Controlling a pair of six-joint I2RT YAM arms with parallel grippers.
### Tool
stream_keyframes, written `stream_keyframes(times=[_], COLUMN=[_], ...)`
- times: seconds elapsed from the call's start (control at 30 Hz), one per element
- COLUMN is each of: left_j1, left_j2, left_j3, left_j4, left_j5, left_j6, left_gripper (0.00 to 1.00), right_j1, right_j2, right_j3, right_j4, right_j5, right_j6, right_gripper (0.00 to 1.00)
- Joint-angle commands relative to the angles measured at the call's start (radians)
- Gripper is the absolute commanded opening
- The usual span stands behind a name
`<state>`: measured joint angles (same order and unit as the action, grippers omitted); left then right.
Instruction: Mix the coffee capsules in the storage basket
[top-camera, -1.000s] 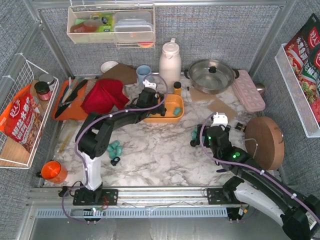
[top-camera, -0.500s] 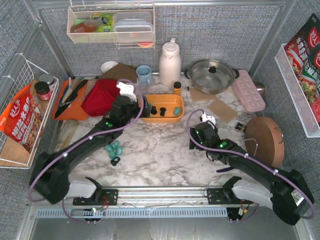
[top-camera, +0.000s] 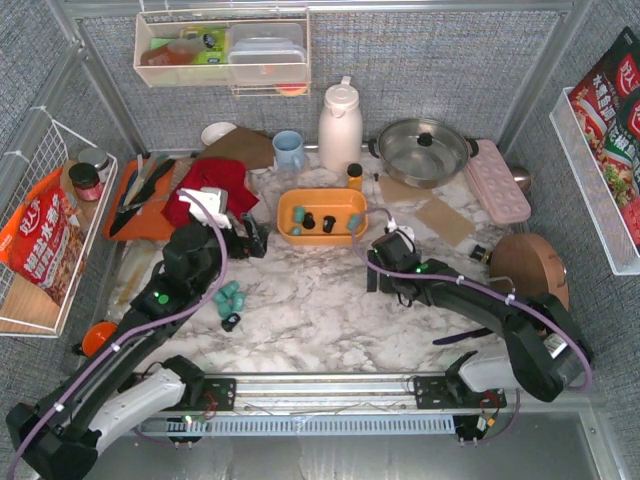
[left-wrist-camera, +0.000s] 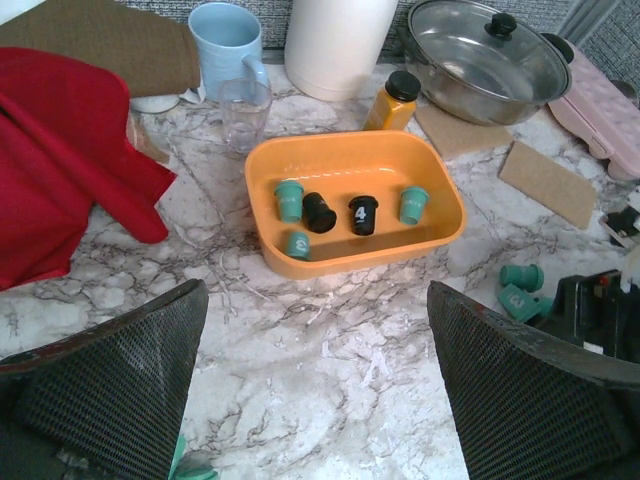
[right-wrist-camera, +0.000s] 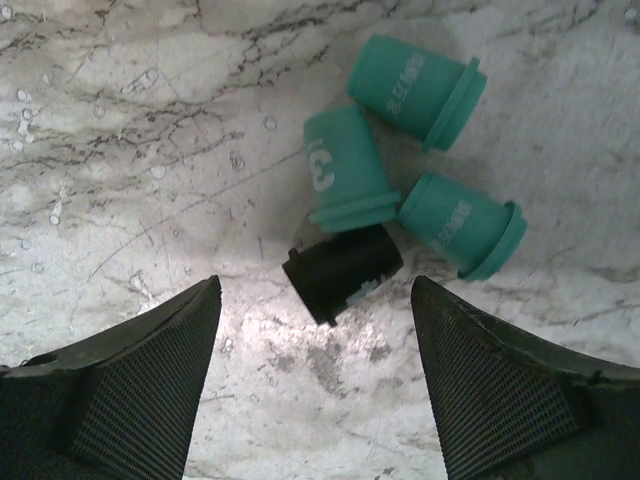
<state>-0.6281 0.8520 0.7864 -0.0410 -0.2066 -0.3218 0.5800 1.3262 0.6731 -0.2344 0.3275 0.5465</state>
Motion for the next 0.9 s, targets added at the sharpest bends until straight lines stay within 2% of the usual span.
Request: stream_keyframes(times=[0.0,0.3,0.4,0.87], left_j1=[0.000,0.000,0.000,0.000], left_j2=[-0.042,-0.051,-0.048,-0.049], left_j3=[-0.017,-0.029,-0.029,-0.030], left_j4=[-0.024,-0.010,-0.007,-0.004], left_j5=[-0.008,-0.007,-0.007,-0.015], left_j6=[0.000,0.000,-0.001,-0.002], left_gripper=[0.99,0.99,0.99,0.99], right_j1=[-0.032,-0.150,-0.179,-0.188], right_j2=[0.041,0.098,0.122,0.257], right_j3=[0.045,0.113,0.129,0.217], right_j4=[-0.014,-0.089,-0.096,-0.155], right_j5=[-0.025,-0.259,-0.348,-0.392], right_j6=[-0.115,-0.293,-0.320,-0.334], right_gripper=[0.81,0.81,0.78,0.73])
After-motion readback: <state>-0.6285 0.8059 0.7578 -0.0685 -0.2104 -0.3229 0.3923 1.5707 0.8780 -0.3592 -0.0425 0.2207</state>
